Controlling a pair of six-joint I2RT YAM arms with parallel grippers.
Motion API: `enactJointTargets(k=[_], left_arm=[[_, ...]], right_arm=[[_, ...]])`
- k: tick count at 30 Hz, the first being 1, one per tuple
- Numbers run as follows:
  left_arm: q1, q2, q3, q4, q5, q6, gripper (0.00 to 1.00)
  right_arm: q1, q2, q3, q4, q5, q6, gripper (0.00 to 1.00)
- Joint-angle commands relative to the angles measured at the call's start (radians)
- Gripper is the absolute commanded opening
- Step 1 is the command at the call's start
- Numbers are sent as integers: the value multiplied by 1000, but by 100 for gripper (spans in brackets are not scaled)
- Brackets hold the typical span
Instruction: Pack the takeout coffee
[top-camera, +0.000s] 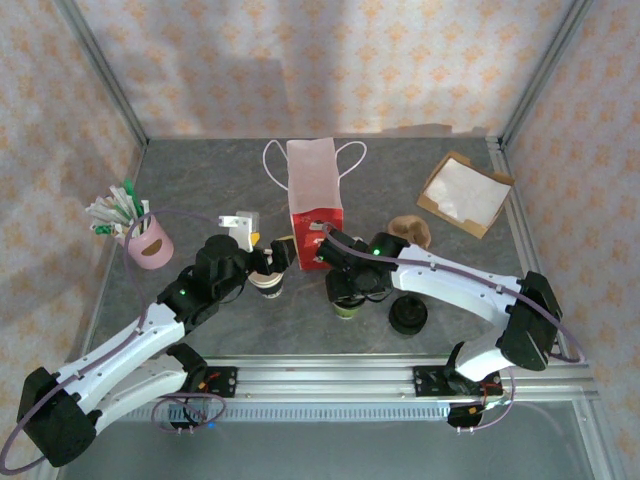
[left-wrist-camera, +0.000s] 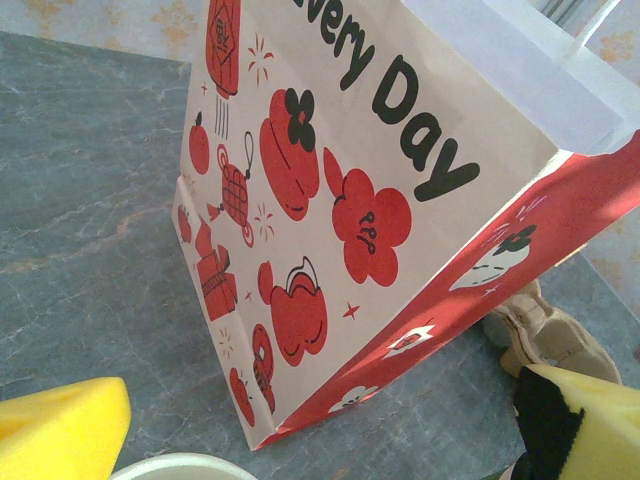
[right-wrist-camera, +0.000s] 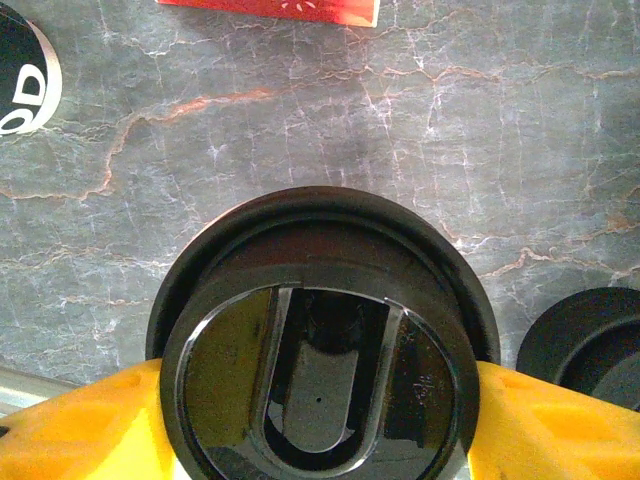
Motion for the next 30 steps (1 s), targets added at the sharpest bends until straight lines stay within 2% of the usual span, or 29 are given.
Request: enactJointTargets(k=[1, 30], left_arm=[[4, 2, -4, 28, 13, 4, 100], [5, 8, -2, 31, 26, 5, 100]], right_arm=[[8, 1, -21, 13, -3, 7, 66], [7, 74, -21, -18, -17, 18, 65]])
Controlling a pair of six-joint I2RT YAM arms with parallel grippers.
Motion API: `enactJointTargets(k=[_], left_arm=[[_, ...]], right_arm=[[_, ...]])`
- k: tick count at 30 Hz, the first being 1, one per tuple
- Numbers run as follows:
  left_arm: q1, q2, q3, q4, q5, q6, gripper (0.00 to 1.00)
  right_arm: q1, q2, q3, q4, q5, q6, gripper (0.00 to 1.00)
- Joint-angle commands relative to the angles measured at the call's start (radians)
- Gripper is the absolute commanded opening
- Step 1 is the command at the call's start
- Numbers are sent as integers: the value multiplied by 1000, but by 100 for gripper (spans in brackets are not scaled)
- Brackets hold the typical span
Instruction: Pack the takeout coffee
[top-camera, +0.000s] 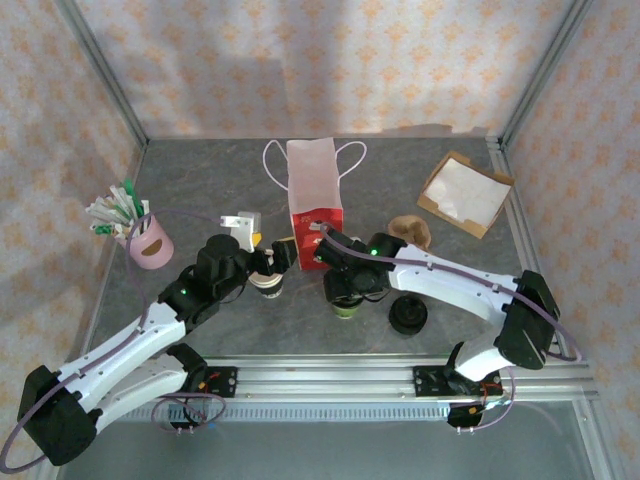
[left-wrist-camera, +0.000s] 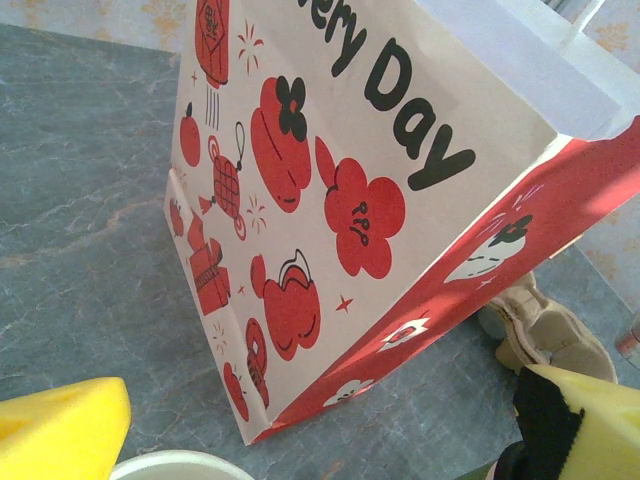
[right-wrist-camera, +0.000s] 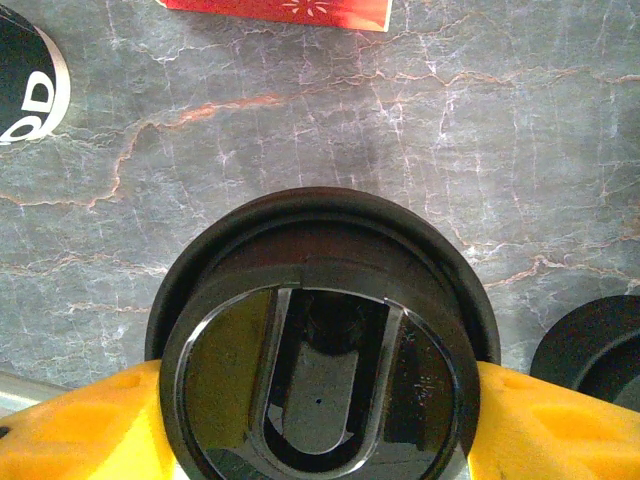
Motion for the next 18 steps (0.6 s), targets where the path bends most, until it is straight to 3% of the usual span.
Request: enactJointTargets(k=[1, 18], left_arm=[[5, -1, -2, 30, 8, 4, 100], [4, 0, -3, 31, 7, 4, 100]], right_arm=[[7, 58, -21, -37, -13, 12, 65], [13, 110, -37, -111, 3, 30, 65]])
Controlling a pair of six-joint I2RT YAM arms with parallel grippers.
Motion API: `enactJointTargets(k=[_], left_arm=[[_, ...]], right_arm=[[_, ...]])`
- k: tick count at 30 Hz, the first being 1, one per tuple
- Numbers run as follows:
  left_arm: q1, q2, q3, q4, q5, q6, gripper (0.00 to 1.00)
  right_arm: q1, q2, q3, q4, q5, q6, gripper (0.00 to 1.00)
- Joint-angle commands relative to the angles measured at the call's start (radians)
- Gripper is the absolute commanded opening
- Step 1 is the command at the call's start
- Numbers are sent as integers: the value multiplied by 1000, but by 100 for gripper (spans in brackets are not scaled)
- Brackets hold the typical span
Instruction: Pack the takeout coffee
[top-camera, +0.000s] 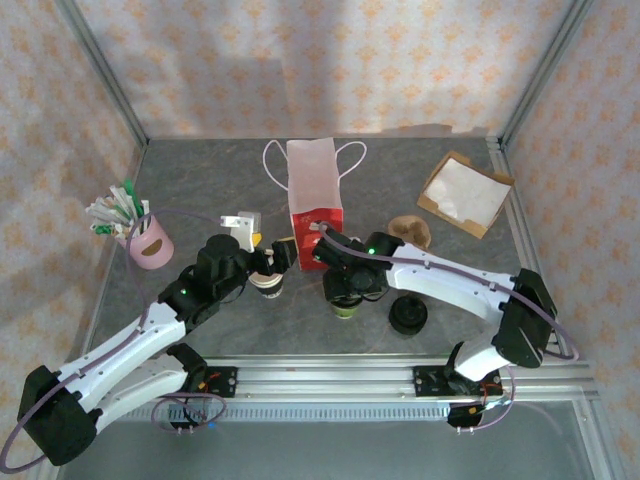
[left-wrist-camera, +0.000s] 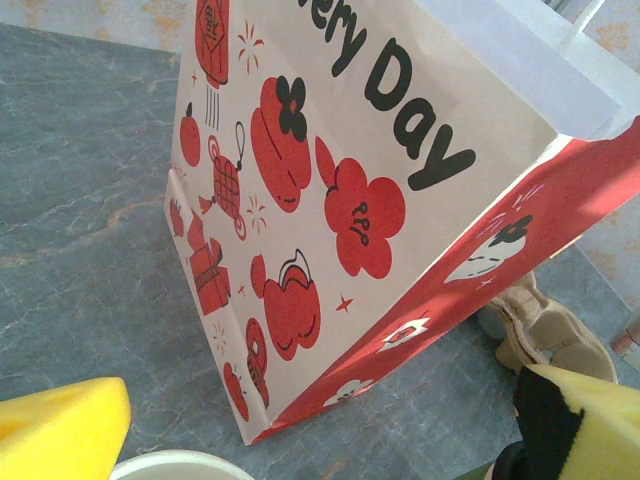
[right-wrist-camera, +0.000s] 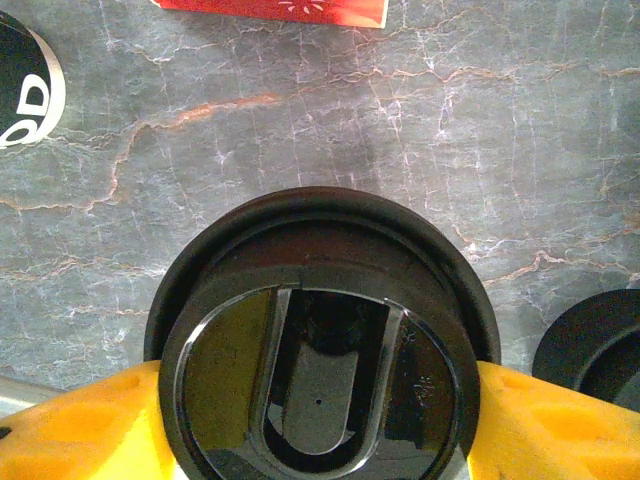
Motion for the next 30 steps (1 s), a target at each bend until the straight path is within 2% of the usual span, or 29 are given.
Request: enactJointTargets(k=[1, 11, 20, 30], left_arm=[[4, -1, -3, 31, 8, 5, 100], [5, -3, -3, 30, 6, 5, 100], [5, -6, -3, 29, 4, 7, 100], [4, -15, -4, 27, 4, 6, 100]], right_arm=[[14, 94, -52, -97, 2, 10, 65], [38, 154, -38, -133, 4, 6, 65], [42, 137, -38, -127, 16, 15, 65], [42, 65, 63, -159, 87, 24, 76]])
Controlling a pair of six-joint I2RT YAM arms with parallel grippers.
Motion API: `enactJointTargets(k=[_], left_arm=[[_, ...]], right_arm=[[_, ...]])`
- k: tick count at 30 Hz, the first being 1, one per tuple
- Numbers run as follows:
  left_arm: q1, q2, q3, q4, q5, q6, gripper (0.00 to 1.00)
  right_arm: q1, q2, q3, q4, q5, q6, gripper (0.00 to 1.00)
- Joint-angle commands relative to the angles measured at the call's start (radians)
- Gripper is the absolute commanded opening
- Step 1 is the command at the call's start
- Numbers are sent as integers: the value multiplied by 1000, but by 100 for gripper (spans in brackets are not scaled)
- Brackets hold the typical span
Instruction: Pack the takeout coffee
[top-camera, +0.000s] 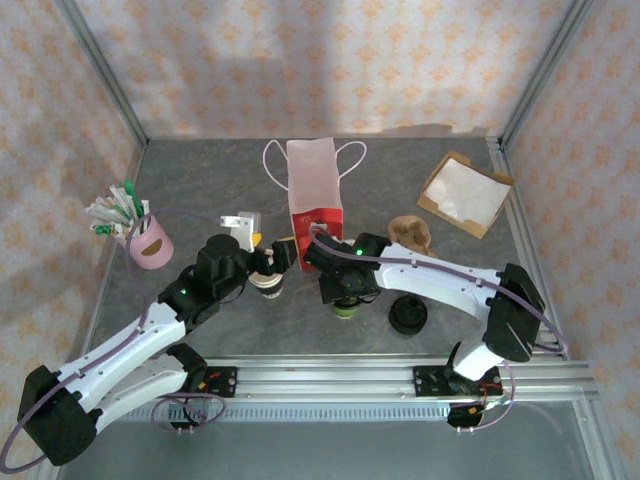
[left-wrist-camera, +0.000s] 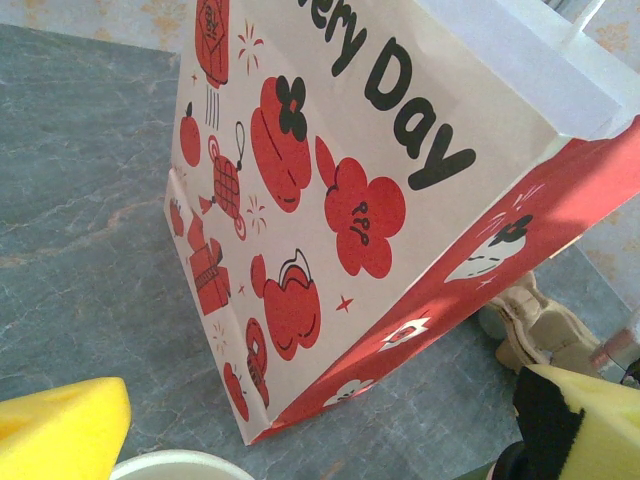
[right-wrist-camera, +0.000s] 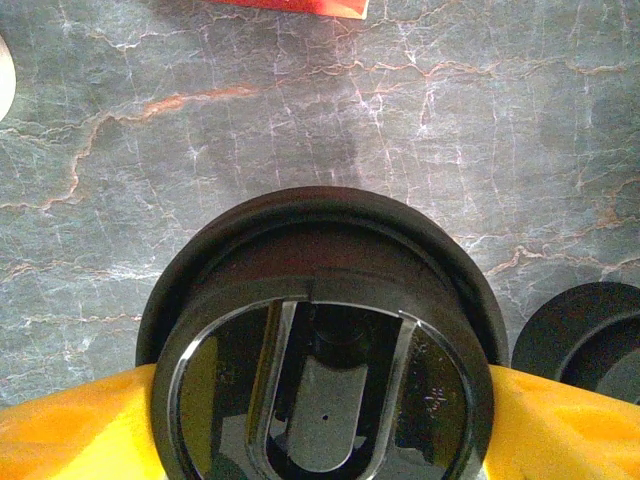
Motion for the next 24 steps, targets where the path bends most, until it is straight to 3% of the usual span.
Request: enactJointTargets(k=[1, 17, 24], left_arm=[[5, -14, -4, 28, 4, 6, 100], [1, -22, 8, 12, 14, 9, 99], [-94, -80, 87, -100, -46, 91, 75]], right_arm=[[7, 5, 21, -98, 30, 4, 77], [7, -90, 49, -70, 37, -13, 85], [-5, -233, -11, -3, 57, -13, 79]])
